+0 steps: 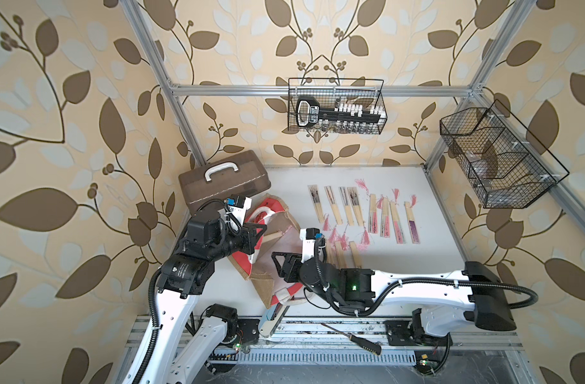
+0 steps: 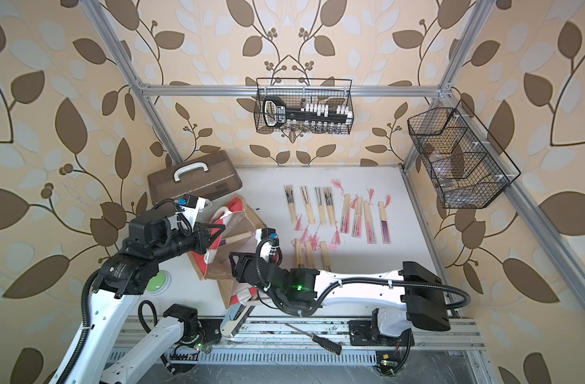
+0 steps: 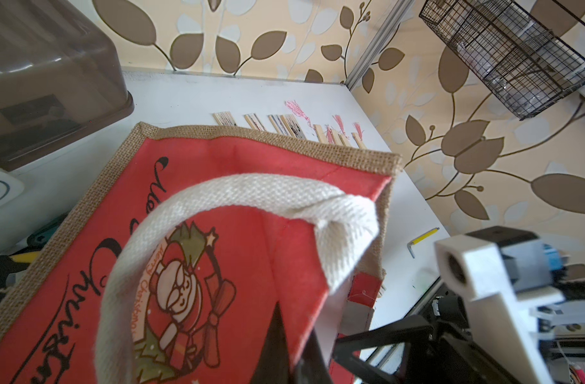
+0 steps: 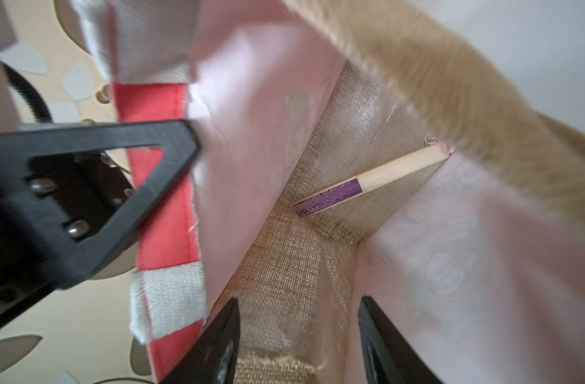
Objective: Take out the folding fans from the tote bags
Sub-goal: Pick up the folding fan from the canvas bag.
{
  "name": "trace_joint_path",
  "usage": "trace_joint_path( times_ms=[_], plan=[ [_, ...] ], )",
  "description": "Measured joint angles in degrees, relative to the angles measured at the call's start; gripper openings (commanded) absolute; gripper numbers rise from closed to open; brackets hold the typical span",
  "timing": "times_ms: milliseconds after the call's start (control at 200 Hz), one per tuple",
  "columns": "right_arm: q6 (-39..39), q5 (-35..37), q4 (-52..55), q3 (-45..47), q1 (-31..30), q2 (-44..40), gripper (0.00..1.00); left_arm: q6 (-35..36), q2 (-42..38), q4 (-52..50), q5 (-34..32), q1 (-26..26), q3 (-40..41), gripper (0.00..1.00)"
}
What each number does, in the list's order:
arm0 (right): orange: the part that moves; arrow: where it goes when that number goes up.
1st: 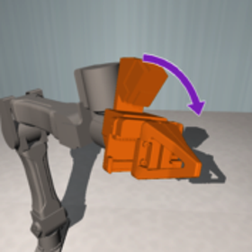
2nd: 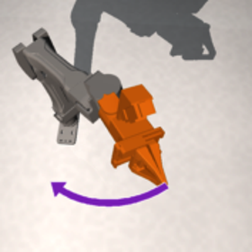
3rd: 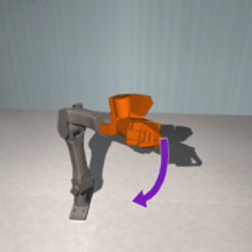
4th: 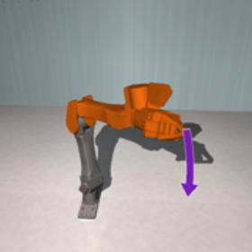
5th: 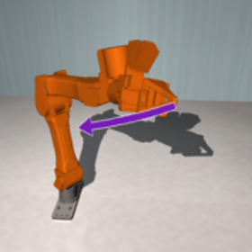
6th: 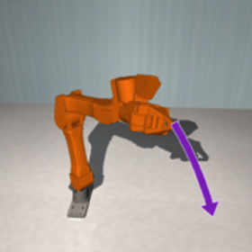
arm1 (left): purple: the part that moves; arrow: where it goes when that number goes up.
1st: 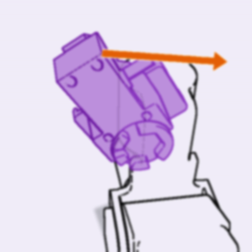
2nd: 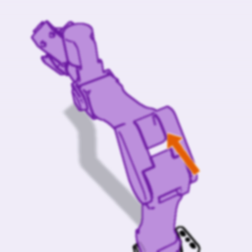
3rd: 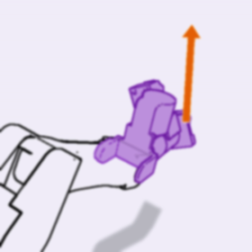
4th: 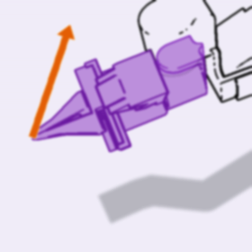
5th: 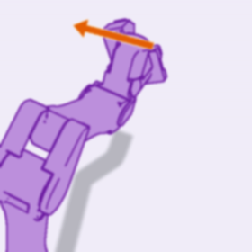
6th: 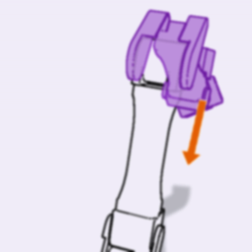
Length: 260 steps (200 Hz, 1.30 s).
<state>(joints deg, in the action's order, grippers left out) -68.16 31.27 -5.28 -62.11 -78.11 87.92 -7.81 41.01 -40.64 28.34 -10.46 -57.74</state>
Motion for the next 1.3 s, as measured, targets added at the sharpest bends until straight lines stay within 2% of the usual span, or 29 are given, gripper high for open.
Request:
trace_joint_path(
  times_ms=[170, 445, 580, 680, 895, 1050, 1174, 1299],
  plan=[
    [-5.2, -0.2, 0.2, -1.3, 1.3, 5.5, 0.57, 0.3, -0.2, 0.0, 1.2, 0.0, -0.7, 0.00],
    [-5.2, 1.4, 0.2, -7.9, 1.8, 14.8, 0.57, 0.2, -0.3, -0.1, 1.3, 0.0, -0.7, 0.00],
    [-2.1, 3.8, -0.4, -8.7, 1.8, 18.9, 0.58, 0.2, 0.4, -1.1, 0.9, 0.0, -0.9, 0.00],
    [3.0, 6.7, -0.7, -9.1, 1.1, 20.9, 0.59, 0.2, 0.8, -1.6, 0.1, 0.0, -0.9, 0.00],
    [14.1, 14.0, -4.5, -9.1, -2.6, 21.4, 0.62, -0.2, 1.0, -1.6, -0.5, 0.0, -0.9, 0.00],
    [20.2, 16.4, -8.6, -7.8, -4.0, 21.4, 0.64, -0.2, 1.5, -1.5, -0.3, 0.0, -1.2, 0.00],
    [22.2, 16.3, -10.5, -7.4, -3.7, 21.4, 0.65, -0.3, 1.5, -1.5, -0.3, 0.0, -1.6, 0.00],
    [19.6, 13.4, -10.6, -7.4, -1.8, 21.8, 0.65, -0.2, 1.5, -1.4, -0.2, 0.0, -1.6, 0.00]
  ],
)
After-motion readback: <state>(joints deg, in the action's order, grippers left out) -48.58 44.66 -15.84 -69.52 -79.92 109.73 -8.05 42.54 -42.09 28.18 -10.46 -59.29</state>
